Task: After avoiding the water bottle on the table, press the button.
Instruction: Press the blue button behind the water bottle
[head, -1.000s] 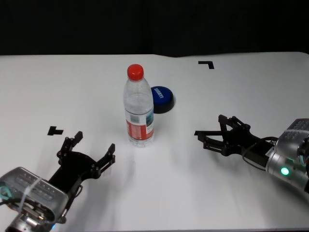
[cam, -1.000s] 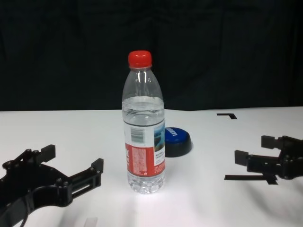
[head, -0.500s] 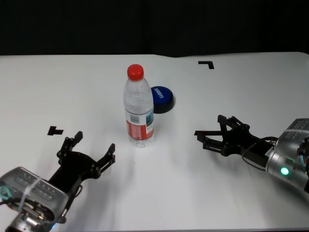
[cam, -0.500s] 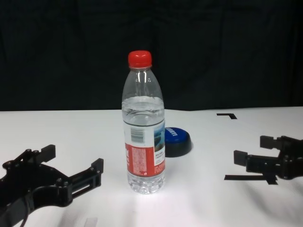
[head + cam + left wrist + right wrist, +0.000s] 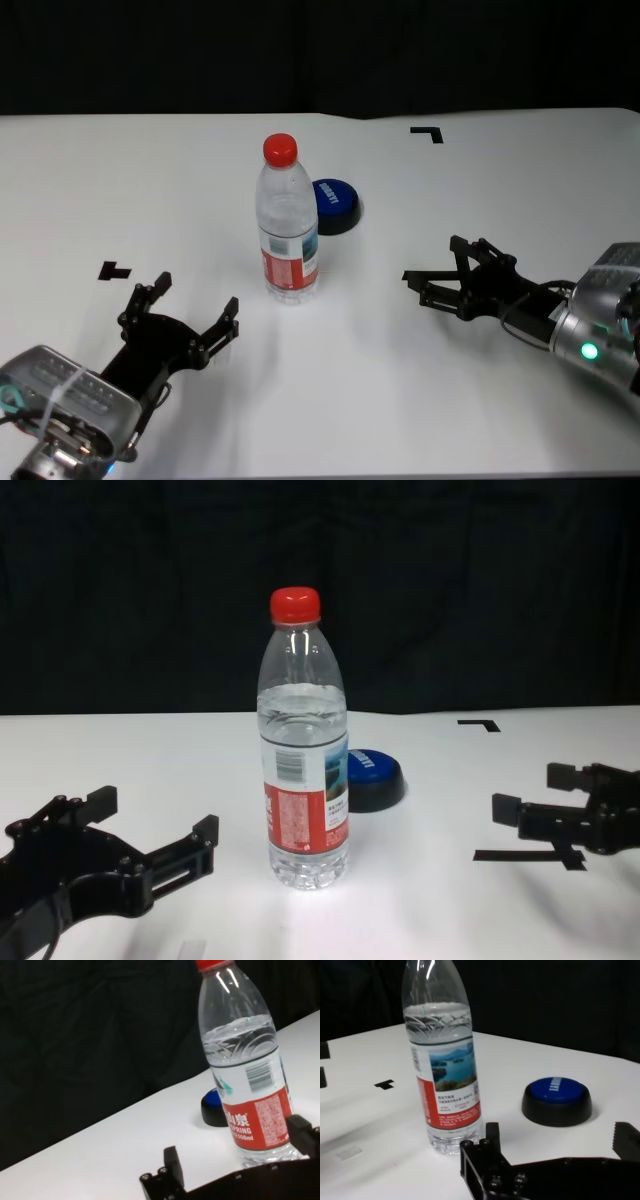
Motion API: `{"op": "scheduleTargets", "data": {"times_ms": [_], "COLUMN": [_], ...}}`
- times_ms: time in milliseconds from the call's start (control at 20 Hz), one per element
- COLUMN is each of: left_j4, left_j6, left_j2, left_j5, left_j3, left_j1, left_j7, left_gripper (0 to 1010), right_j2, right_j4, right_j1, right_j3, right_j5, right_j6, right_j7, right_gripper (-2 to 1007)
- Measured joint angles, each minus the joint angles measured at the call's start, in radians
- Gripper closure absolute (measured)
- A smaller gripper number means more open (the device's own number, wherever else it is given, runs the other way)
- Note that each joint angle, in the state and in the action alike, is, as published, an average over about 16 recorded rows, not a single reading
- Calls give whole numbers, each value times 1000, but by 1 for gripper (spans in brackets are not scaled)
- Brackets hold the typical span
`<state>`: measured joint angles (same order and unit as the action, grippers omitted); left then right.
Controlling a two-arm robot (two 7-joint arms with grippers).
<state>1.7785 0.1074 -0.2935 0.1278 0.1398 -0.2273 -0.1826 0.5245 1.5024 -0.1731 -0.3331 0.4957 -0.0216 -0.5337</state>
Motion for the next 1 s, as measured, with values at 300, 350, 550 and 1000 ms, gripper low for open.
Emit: {"op": "scheduleTargets", "data": {"times_ms": [300,350,550,1000], "left_j4": [0,0,0,0], "left_j6": [0,0,0,0], "left_j2": [0,0,0,0], "left_j5": [0,0,0,0], "left_j3": [0,0,0,0], "left_j1": [0,0,0,0], "left_j7": [0,0,0,0], "left_gripper": [7,7,7,7], "right_j2": [3,4,5,4], "right_j4": [-18,-21,-37,-85], "right_j1": [-22,-26,-44,-94], "right_j3": [-8,-10,-16,-28], "right_j5": [5,6,9,7], "right_j6": [8,10,16,26], "right_j7": [-7,-8,-13,-26], "right_gripper": [2,2,2,2]}}
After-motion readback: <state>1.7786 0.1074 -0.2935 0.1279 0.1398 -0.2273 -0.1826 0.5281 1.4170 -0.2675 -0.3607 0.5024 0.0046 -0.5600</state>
